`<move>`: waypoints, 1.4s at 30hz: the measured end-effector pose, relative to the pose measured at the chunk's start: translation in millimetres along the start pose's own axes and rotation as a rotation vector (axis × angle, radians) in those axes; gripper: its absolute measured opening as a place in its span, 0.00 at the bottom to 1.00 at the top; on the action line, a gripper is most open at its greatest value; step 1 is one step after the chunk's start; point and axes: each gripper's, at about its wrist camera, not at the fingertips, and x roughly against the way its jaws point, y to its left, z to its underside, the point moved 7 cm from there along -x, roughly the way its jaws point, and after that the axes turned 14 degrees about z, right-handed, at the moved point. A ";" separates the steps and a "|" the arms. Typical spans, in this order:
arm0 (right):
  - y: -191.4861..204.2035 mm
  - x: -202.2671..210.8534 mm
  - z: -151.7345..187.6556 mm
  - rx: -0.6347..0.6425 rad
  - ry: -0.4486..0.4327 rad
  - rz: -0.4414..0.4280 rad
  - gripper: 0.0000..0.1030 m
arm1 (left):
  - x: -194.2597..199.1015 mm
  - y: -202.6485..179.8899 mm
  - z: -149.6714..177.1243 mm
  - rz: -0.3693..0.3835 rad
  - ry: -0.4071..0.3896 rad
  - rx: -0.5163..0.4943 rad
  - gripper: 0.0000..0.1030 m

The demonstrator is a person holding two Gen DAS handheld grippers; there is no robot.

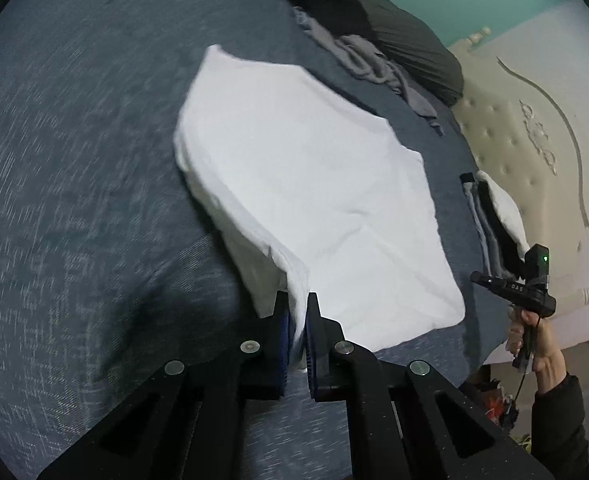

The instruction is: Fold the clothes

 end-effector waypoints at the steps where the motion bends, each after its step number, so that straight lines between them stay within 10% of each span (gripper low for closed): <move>1: -1.8 0.7 0.5 -0.002 -0.002 -0.003 0.07 | -2.0 -6.8 -3.2 -0.001 0.003 -0.011 0.07; 17: -35.1 22.6 9.4 -0.028 -0.046 -0.088 0.07 | -139.1 -174.5 -30.0 0.010 0.193 -0.258 0.06; 27: -51.6 25.0 13.7 -0.031 -0.031 -0.117 0.07 | -278.9 -230.1 46.4 0.006 0.476 -0.365 0.06; 35: -19.9 16.1 17.7 0.054 -0.004 -0.139 0.09 | -233.2 -219.5 26.1 0.032 0.409 -0.327 0.40; 42: 12.4 5.1 16.0 0.112 0.023 -0.155 0.33 | -173.8 -153.1 6.1 -0.043 0.347 -0.253 0.40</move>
